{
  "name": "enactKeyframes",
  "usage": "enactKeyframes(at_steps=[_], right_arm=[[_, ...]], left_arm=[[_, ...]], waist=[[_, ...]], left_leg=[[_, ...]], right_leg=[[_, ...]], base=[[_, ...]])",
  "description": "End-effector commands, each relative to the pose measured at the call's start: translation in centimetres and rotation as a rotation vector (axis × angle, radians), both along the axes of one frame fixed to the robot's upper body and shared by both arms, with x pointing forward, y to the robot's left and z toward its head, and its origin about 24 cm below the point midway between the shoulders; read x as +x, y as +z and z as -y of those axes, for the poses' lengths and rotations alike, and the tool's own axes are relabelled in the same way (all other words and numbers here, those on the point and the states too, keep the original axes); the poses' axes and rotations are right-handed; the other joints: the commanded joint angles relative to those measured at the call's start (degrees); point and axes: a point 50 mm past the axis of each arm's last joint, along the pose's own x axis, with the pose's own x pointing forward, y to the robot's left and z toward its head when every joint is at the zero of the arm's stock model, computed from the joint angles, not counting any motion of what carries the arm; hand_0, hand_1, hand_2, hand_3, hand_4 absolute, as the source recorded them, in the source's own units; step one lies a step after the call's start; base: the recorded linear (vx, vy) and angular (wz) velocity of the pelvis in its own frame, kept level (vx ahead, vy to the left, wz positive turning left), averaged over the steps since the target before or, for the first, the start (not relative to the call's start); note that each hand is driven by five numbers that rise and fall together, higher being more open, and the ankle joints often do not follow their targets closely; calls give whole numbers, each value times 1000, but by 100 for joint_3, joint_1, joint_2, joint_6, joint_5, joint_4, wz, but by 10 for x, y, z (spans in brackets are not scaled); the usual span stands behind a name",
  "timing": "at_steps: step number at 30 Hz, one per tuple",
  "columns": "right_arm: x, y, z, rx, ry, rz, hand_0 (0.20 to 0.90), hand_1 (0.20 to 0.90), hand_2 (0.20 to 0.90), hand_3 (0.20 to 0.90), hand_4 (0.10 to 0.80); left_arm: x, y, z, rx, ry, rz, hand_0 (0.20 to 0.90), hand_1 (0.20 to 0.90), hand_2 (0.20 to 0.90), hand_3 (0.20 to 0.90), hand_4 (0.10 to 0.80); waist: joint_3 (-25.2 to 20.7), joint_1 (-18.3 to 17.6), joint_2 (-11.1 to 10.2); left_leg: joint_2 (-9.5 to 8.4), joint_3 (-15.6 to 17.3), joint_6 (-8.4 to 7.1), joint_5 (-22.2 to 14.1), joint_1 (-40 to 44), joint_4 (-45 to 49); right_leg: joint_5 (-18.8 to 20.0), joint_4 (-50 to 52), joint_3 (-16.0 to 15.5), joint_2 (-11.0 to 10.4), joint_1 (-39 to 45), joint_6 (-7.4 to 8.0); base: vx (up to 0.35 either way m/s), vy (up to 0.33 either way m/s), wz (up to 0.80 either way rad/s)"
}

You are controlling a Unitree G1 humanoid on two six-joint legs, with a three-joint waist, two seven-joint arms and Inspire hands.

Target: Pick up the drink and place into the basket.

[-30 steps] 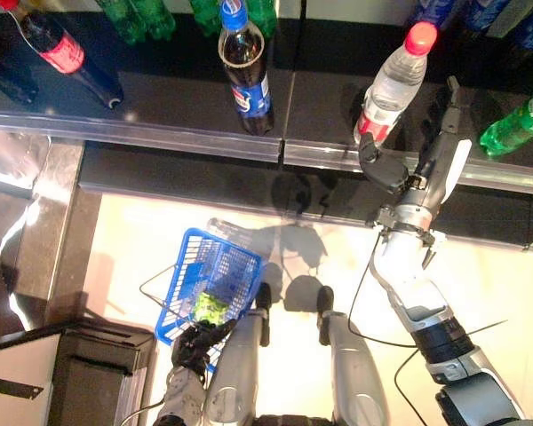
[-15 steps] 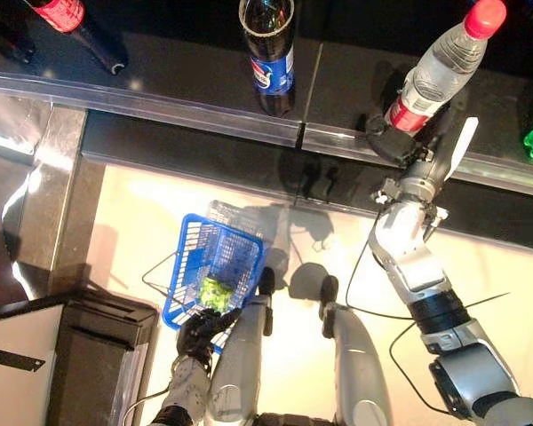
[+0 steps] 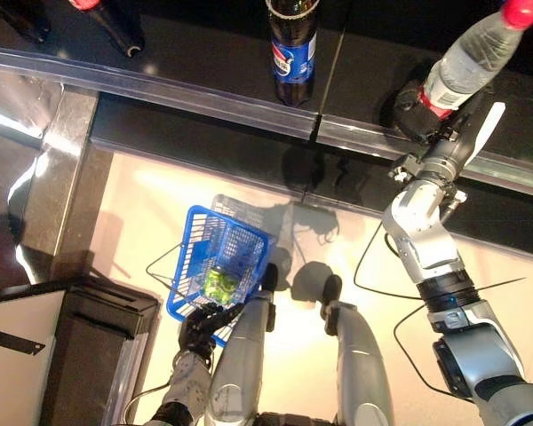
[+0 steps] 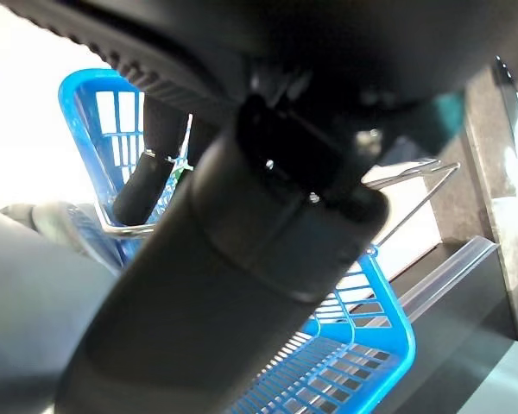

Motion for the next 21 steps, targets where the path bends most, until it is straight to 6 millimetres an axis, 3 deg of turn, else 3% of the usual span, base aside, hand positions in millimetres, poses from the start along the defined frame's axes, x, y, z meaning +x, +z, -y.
enactKeyframes(at_steps=[1, 6, 11, 16, 21], right_arm=[[-21, 72, 13, -1, -37, 319, 300, 300, 300, 200, 100], [-26, 67, 18, -2, -24, 332, 300, 300, 300, 200, 100], [-36, 58, 18, -6, 34, 351, 300, 300, 300, 200, 100], [-59, 50, -2, -117, 176, 395, 300, 300, 300, 200, 100], [-77, 53, -29, -245, 376, 400, 300, 300, 300, 200, 100]], left_arm=[[-8, 7, 1, -17, 2, 110, 300, 300, 300, 200, 100], [-3, 19, -10, -18, 69, 207, 300, 300, 300, 200, 100], [6, 42, -23, -20, 122, 361, 300, 300, 300, 200, 100], [5, 56, -30, -18, 128, 452, 300, 300, 300, 200, 100], [3, 67, -30, -12, 60, 514, 300, 300, 300, 200, 100]], waist=[[-87, -65, 42], [-87, -105, 42], [-87, -149, 78], [-119, -217, 98], [-457, -166, 96]], left_leg=[[-266, -210, 177, -215, 0, 513], [-277, -203, 173, -221, 162, 466], [-278, -217, 110, -140, 499, 352], [-285, -264, 12, 12, 986, 216], [-287, -334, -90, 180, 1327, -16]], right_leg=[[357, -446, -262, -43, 374, 1], [304, -426, -251, -37, 508, -27], [222, -446, -284, -51, 839, -70], [92, -505, -292, -42, 1354, -144], [24, -706, -343, -30, 1800, -201]], base=[[-39, 7, 2], [-48, 4, 0], [-51, 6, 0], [-7, 3, 1], [44, -7, 2]])
